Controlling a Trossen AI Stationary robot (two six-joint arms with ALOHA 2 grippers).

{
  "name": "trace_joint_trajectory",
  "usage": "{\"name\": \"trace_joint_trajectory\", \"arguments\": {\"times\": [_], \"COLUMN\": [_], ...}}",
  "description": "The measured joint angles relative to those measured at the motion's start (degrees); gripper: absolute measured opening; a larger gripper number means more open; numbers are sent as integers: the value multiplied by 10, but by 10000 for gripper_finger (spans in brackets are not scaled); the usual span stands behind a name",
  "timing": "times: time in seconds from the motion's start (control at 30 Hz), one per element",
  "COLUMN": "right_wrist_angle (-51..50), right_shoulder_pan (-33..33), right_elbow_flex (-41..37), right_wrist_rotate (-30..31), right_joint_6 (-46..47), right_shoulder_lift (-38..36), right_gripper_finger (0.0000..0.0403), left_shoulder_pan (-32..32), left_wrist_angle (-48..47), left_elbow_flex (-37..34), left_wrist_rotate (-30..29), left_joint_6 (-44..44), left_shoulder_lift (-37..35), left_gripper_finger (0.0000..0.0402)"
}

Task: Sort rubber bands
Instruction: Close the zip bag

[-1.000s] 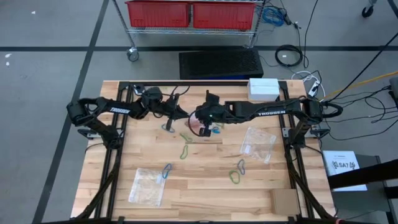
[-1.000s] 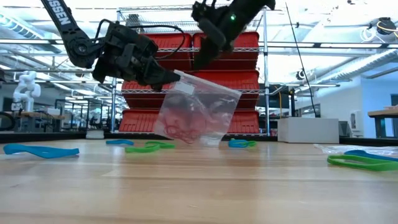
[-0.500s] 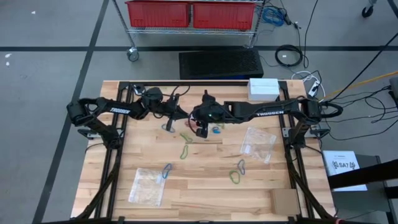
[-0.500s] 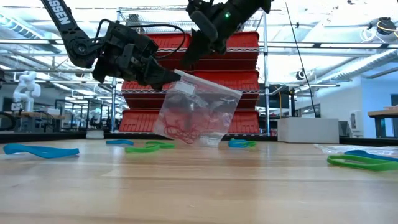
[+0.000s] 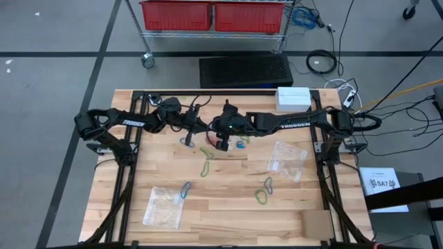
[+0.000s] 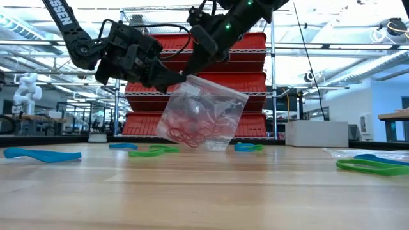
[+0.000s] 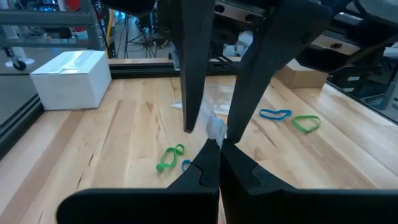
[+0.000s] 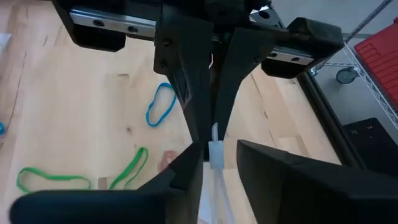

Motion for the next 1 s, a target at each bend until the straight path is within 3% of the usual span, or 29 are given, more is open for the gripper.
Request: {"name": "trace_joint_trajectory", "arguments": {"times": [0.27, 1.0], "right_wrist_angle": [-6, -151], "right_shoulder_pan": [0, 0], "right_elbow_flex": [0, 1], "right_wrist_rotate": [1, 23], "right_joint_6": [-12, 7], "right_shoulder_lift": [1, -12], "right_gripper_finger": [9, 8], "left_shoulder_pan": [0, 0], "left_wrist_angle": [-1, 6], "left_elbow_flex": [0, 0], "left_wrist_rotate": [-8, -19], "left_joint_6": [0, 0], "left_shoulder_lift": [0, 1], "left_gripper_finger": [0, 0]}}
